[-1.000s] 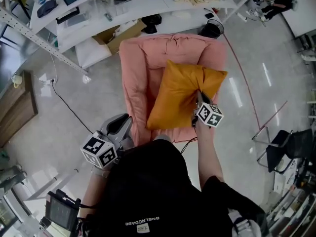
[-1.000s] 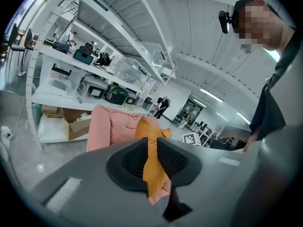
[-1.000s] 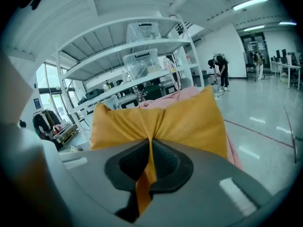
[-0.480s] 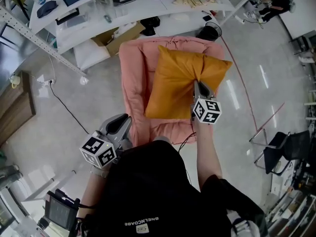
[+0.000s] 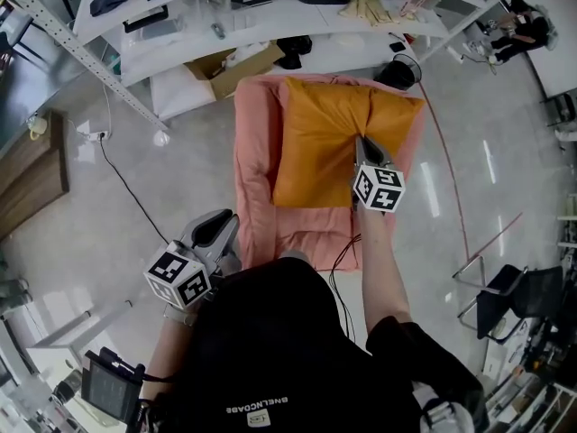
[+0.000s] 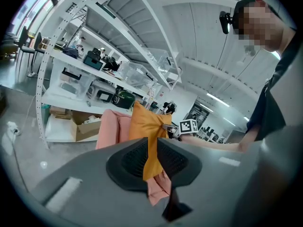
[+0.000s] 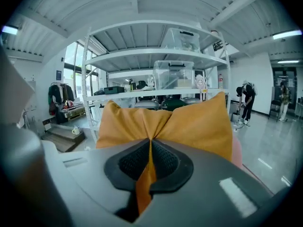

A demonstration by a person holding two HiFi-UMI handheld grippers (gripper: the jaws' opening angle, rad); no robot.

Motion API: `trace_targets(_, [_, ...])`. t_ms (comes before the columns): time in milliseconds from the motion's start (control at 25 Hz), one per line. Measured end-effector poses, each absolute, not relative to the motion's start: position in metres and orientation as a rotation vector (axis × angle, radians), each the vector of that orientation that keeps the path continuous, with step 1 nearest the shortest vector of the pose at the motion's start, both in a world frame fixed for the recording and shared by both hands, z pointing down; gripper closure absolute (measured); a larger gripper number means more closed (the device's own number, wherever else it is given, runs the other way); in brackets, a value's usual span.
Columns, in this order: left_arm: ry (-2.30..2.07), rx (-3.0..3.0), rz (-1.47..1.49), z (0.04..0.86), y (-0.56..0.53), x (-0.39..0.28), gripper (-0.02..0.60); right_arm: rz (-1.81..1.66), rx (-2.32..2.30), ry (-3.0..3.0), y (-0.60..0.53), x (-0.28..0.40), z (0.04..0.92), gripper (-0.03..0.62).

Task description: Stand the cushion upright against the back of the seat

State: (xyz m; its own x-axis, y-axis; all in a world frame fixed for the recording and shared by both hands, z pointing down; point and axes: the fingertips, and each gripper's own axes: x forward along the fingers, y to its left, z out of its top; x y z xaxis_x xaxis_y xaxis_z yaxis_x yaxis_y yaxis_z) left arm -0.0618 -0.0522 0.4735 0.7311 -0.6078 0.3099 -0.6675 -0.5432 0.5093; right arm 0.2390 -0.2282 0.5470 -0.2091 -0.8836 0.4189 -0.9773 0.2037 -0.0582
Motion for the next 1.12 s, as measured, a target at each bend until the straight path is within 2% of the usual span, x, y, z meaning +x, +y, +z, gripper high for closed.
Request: trace_targets(1120, [-1.099, 2.234, 0.144, 0.483, -0.033, -0.079, 0.514, 0.68, 1.572, -2.067, -0.288, 0.233, 0.662, 0.566])
